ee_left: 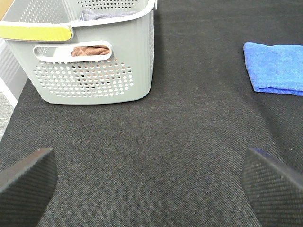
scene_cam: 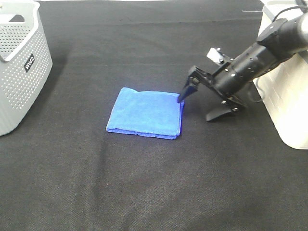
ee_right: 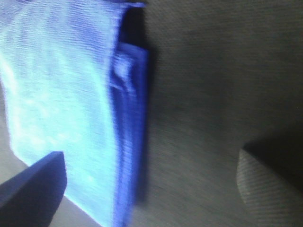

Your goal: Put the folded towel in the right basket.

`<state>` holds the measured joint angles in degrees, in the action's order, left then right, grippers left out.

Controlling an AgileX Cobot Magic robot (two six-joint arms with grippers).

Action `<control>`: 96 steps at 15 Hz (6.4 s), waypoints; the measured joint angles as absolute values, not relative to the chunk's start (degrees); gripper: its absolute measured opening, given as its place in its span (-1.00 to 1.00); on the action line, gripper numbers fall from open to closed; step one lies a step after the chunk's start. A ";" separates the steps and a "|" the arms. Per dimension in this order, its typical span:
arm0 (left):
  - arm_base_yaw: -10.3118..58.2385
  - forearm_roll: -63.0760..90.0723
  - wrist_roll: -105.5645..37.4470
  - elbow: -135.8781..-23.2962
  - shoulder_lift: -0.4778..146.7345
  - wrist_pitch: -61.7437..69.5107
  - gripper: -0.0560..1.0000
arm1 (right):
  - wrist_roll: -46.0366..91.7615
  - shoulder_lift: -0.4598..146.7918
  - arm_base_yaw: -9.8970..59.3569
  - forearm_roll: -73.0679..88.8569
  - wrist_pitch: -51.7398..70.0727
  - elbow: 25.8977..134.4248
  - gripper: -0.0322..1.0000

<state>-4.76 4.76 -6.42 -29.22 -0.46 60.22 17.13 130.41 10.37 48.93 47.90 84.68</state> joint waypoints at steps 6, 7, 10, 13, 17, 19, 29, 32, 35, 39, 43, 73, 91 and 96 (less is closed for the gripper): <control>-4.76 4.76 -6.42 -29.22 -0.46 60.22 0.98 | 25.21 135.39 20.34 68.64 44.58 85.08 0.76; -4.76 4.76 -6.42 -29.22 -0.46 60.22 0.98 | 26.18 135.68 20.86 69.79 44.18 85.08 0.66; -4.76 4.76 -6.42 -29.22 -0.46 60.22 0.98 | 26.59 136.13 20.91 69.84 43.14 85.08 0.35; -4.76 4.76 -6.42 -29.22 -0.46 60.22 0.98 | 26.70 136.88 21.43 68.87 40.97 84.91 -0.47; -4.76 4.76 -6.42 -29.22 -0.46 60.22 0.98 | 26.59 136.08 21.66 68.30 40.45 84.74 -0.64; -4.76 4.76 -6.42 -29.22 -0.46 60.22 0.98 | 26.59 134.65 21.37 65.83 41.71 84.91 -0.64; -4.76 4.76 -6.42 -29.22 -0.46 60.22 0.98 | 7.62 120.15 9.00 36.33 69.10 126.51 -0.64; -4.76 4.76 -6.42 -29.22 -0.46 60.22 0.98 | 5.50 114.65 -5.04 32.72 69.21 132.98 -0.64; -4.76 4.76 -6.42 -29.22 -0.46 60.22 0.98 | 5.50 111.44 -14.27 25.84 69.27 129.26 -0.64; -4.76 4.76 -6.42 -29.22 -0.46 60.22 0.98 | 5.50 111.96 -15.93 14.15 69.73 117.86 -0.64; -4.76 4.76 -6.42 -29.22 -0.46 60.22 0.98 | 3.84 116.54 -15.93 10.83 70.19 110.98 -0.64; -4.76 5.27 -6.42 -29.22 -0.46 60.22 0.98 | -2.06 86.06 2.75 3.32 69.56 99.52 0.94; -4.76 5.73 -6.42 -29.22 -0.46 60.22 0.98 | -1.26 -0.23 2.75 -1.49 66.18 28.30 0.94; -4.76 5.96 -6.42 -29.22 -0.46 60.22 0.98 | -1.26 -0.23 2.75 -0.63 63.54 26.13 0.94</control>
<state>-4.76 5.96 -6.42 -29.22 -0.46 60.22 -1.26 -0.23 2.75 -0.63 63.54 26.13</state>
